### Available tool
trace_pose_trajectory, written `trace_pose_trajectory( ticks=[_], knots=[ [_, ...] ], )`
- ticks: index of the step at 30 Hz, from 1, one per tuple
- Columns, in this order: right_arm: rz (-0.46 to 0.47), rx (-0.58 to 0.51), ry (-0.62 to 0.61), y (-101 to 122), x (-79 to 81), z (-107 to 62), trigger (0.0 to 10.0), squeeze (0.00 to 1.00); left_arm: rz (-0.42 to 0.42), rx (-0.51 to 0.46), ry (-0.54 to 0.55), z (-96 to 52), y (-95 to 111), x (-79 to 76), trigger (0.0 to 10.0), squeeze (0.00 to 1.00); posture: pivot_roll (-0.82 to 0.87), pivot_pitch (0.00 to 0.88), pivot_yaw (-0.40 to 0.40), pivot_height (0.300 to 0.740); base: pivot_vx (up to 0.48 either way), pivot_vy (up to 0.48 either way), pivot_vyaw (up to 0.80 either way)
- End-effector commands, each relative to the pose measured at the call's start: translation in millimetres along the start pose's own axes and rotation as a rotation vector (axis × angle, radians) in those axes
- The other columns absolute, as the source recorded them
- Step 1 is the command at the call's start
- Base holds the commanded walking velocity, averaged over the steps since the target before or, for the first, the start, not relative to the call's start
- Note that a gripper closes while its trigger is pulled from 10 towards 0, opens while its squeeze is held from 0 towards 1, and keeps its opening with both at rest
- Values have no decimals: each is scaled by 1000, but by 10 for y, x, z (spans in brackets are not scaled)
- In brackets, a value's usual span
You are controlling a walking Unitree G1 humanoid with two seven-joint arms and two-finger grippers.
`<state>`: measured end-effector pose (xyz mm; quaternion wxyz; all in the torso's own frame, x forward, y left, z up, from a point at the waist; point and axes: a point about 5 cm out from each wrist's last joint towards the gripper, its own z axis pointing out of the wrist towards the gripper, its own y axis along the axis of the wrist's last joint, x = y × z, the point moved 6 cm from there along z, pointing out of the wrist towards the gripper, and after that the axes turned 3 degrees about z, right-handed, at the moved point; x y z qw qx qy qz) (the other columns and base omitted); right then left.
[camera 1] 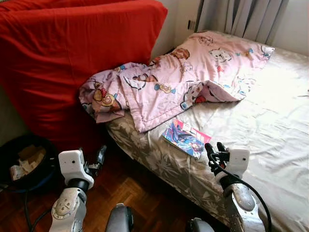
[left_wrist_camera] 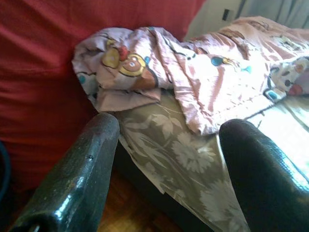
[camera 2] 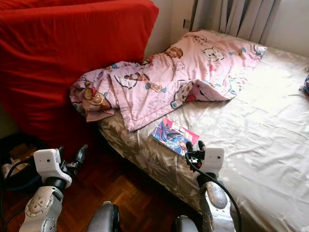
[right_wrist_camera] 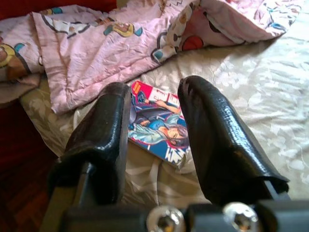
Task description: Clean up the room
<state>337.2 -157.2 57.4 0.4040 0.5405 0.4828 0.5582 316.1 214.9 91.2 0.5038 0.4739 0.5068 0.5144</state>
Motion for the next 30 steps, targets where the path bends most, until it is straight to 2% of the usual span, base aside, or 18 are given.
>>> trace_pose_trajectory(
  ticks=[1, 14, 16, 30],
  knots=[
    [-5, 2, 25, -6, 50, -9, 10000, 0, 7, 3, -1, -16, 12, 16, 10000, 0, -41, 147, -2, 619, 0, 0, 0],
    [-7, 26, 16, -45, 55, -37, 10000, 0, 7, 14, -14, -37, -2, -19, 10000, 0, -46, 163, 2, 619, 0, 0, 0],
    [-5, 34, 16, -72, 55, -35, 10000, 0, 9, 16, -16, -38, -6, -20, 10000, 0, -45, 166, 3, 604, 0, 0, 0],
    [7, 17, 20, -73, 79, -54, 10000, 0, 31, 20, -39, -40, 4, -71, 10000, 0, -37, 166, 5, 599, 0, 0, 0]
  ],
)
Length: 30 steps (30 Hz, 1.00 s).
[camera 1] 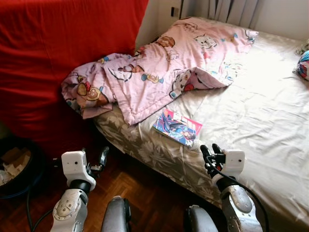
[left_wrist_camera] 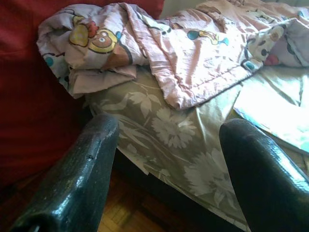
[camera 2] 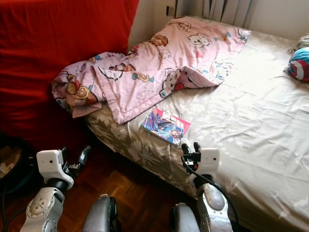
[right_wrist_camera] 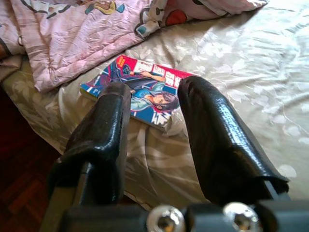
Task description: Clean up the room
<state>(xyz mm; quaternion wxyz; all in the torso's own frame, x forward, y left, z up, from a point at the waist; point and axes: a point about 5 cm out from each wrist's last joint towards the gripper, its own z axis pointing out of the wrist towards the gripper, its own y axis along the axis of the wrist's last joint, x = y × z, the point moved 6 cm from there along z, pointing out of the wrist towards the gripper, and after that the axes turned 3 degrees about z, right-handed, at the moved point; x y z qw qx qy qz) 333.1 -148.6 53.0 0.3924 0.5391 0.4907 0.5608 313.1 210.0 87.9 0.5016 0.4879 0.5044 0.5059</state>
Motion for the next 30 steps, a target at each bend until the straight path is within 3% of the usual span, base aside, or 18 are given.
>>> trace_pose_trajectory(
  ticks=[1, 6, 11, 30],
  knots=[
    [0, 0, 1, -14, 9, -24, 10000, 0, 19, -2, -18, -6, 37, -27, 10000, 0, -36, 166, 5, 599, 0, 0, 0],
    [-26, -3, 17, -5, 44, -28, 10000, 0, 12, 4, -28, -11, 25, -43, 10000, 0, -36, 159, 5, 599, 0, 0, 0],
    [-22, -5, 26, -4, 58, -27, 10000, 0, 7, 2, -32, -11, 30, -59, 10000, 0, -37, 158, 4, 599, 0, 0, 658],
    [2, 4, 13, -39, 42, -30, 10000, 0, -2, 3, -54, -1, 33, -121, 10000, 0, -39, 140, 8, 599, 275, 0, 0]
  ],
)
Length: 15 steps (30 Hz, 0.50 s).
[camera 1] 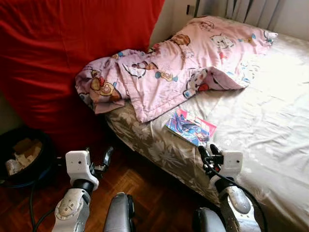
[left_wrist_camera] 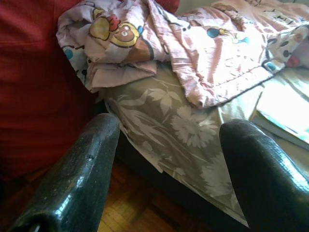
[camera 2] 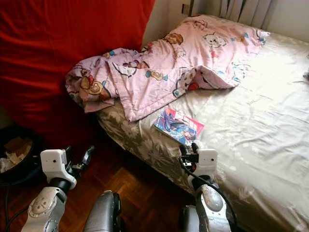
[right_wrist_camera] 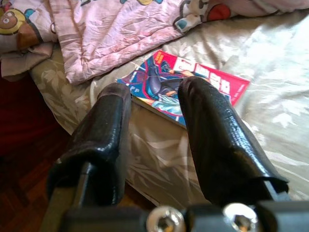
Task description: Clean up the room
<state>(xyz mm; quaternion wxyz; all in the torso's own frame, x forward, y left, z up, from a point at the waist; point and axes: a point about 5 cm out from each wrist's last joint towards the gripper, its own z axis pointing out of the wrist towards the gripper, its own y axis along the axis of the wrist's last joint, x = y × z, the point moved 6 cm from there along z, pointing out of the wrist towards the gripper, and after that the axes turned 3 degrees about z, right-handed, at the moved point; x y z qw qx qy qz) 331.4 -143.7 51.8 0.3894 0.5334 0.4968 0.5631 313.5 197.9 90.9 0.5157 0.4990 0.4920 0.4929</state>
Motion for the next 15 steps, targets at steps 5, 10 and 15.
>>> trace_pose_trajectory(
  ticks=[5, 10, 15],
  knots=[
    [9, 6, -6, -37, -13, -17, 10000, 0, 2, 5, -4, -4, 9, 0, 10000, 0, -37, 147, 8, 599, 316, 0, 0],
    [34, 10, -43, -38, -73, -3, 10000, 0, 2, 10, -5, -19, 3, 4, 10000, 0, -35, 158, 13, 599, 326, 0, 0],
    [45, 24, -82, -68, -149, 19, 10000, 0, 4, 10, -9, -19, 8, 6, 10000, 0, -33, 161, 18, 599, 331, 0, 0]
  ],
)
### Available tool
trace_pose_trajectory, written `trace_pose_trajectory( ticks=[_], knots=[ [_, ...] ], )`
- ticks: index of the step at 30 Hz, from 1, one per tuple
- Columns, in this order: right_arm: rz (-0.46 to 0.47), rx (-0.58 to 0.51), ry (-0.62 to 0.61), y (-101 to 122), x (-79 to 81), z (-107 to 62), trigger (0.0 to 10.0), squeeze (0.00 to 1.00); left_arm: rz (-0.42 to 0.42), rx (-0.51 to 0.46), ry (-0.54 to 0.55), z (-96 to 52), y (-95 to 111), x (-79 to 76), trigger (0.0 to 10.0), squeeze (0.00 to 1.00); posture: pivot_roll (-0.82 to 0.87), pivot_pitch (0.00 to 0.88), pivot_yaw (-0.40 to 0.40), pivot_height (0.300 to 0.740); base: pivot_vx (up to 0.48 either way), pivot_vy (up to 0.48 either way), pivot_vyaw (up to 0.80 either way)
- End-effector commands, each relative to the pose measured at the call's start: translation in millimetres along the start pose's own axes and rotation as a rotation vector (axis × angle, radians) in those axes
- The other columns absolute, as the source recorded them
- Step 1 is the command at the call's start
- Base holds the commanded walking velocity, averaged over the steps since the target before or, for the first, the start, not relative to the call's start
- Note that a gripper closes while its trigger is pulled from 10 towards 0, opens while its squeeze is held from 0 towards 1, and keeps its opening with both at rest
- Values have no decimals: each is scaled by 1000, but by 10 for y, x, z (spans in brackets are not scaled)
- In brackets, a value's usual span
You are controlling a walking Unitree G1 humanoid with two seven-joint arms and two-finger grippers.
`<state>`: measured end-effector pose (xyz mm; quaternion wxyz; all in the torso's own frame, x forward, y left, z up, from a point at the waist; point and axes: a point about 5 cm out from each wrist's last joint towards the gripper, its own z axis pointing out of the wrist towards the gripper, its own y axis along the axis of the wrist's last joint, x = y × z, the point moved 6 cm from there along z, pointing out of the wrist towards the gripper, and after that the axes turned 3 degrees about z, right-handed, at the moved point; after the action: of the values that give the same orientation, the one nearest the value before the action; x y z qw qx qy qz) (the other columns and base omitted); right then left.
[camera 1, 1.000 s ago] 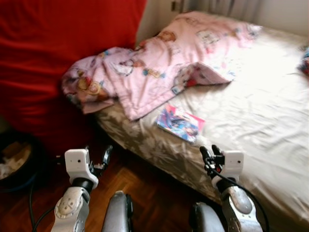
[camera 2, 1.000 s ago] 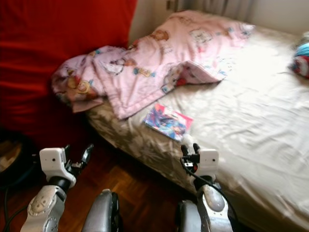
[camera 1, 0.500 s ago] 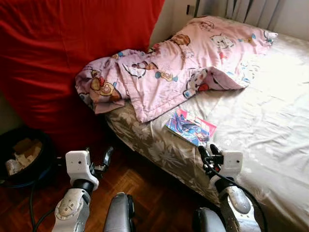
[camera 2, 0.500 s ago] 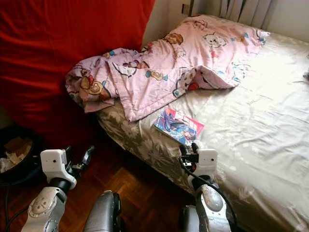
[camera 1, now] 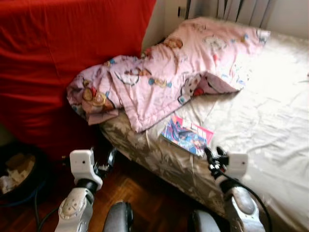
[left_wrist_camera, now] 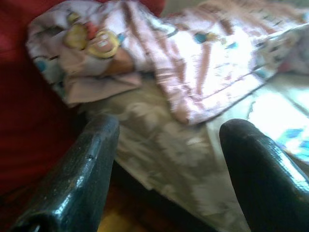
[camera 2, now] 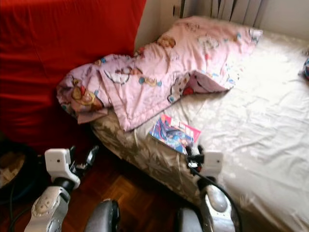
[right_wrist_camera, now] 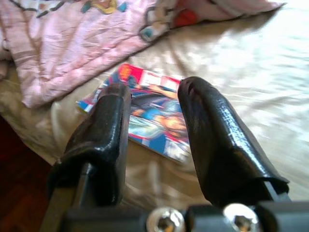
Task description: Clean up the room
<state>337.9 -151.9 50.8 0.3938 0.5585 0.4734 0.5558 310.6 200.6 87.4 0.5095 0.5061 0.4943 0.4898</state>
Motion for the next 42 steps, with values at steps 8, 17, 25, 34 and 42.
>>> trace_pose_trajectory(
  ticks=[8, 17, 25, 34, 42],
  knots=[
    [12, 37, -48, -87, -122, 15, 10000, 0, 6, -8, -9, 9, 52, -13, 10000, 0, -31, 168, 25, 599, 323, 0, 0],
    [70, 124, -108, -254, -246, 133, 10000, 47, -1, -5, -17, -6, 72, -27, 10000, 0, -15, 195, 44, 599, 0, 0, 0],
    [36, 243, -188, -412, -348, 279, 10000, 1000, 2, 12, -40, -38, 63, -66, 10000, 0, 12, 224, 63, 599, 0, 0, 0],
    [99, 237, -233, -284, -410, 427, 10000, 1000, 12, 24, -49, -104, 85, -54, 10000, 0, 42, 260, 78, 599, 0, 0, 0],
    [141, 235, -266, -228, -500, 455, 10000, 0, 17, 41, -53, -196, 96, -47, 10000, 0, 64, 300, 91, 599, 0, 0, 0]
  ],
)
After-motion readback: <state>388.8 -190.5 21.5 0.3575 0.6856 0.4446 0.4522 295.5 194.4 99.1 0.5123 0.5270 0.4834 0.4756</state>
